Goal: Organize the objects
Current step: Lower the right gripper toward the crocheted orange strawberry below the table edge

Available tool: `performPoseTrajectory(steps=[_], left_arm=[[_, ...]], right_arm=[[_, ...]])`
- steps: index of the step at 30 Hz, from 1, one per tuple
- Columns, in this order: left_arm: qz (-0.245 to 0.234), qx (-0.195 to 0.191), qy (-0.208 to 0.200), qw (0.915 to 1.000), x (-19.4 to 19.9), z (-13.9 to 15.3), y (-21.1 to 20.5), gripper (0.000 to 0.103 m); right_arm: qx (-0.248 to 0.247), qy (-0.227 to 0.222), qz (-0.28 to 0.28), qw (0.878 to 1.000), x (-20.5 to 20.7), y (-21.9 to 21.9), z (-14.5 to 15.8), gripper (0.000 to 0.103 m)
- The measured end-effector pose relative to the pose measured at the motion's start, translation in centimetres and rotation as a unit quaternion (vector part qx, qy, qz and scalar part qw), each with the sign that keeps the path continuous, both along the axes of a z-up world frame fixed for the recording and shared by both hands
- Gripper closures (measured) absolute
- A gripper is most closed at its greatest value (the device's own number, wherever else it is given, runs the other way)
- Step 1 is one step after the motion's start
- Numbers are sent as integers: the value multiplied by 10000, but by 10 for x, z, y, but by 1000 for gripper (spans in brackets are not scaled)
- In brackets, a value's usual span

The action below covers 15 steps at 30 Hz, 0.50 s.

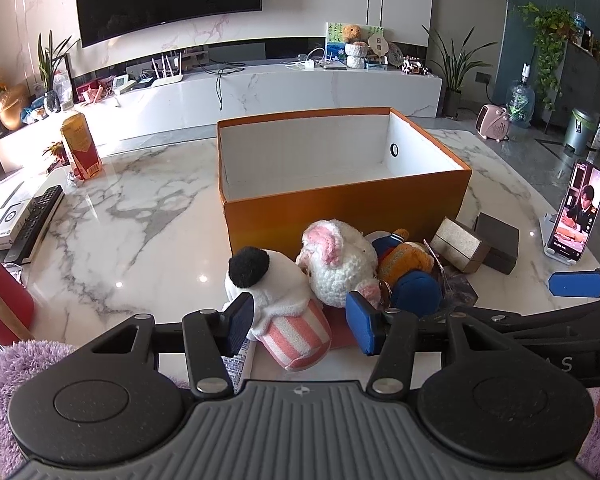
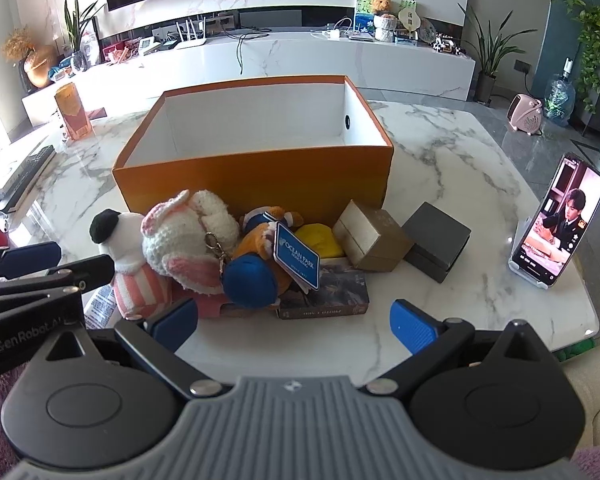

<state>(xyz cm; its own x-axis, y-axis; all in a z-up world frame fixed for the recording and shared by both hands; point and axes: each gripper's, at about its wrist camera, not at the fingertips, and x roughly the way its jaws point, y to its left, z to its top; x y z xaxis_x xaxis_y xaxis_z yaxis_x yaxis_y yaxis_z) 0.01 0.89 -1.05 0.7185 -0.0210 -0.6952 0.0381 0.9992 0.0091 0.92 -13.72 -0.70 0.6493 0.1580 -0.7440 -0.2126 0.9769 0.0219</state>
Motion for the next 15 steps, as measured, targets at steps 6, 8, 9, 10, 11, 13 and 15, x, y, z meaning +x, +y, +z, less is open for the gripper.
performPoseTrajectory(steps=[6, 8, 9, 10, 11, 13, 15], left_arm=[[-172, 11, 598, 9981, 3, -18, 5, 48], [-202, -57, 781, 9967, 2, -25, 7, 49], [-211, -80, 836, 9962, 2, -28, 8, 49], [-215, -86, 883, 9958, 2, -30, 9, 49], [-215, -85, 930, 9954, 3, -32, 10, 49], [-209, -101, 1013, 9946, 3, -36, 13, 49], [-176, -135, 1092, 9938, 4, -40, 16, 49]], right_arm=[[261, 532, 167, 9981, 1, -1, -22, 3], [336, 848, 290, 9954, 0, 1, -36, 12], [338, 990, 319, 9940, 0, 2, -42, 17], [345, 1131, 343, 9924, 0, 3, -50, 18], [345, 1251, 365, 9909, -1, 5, -58, 18], [305, 1444, 441, 9881, -1, 9, -72, 18], [214, 1611, 514, 9854, -1, 13, -89, 18]])
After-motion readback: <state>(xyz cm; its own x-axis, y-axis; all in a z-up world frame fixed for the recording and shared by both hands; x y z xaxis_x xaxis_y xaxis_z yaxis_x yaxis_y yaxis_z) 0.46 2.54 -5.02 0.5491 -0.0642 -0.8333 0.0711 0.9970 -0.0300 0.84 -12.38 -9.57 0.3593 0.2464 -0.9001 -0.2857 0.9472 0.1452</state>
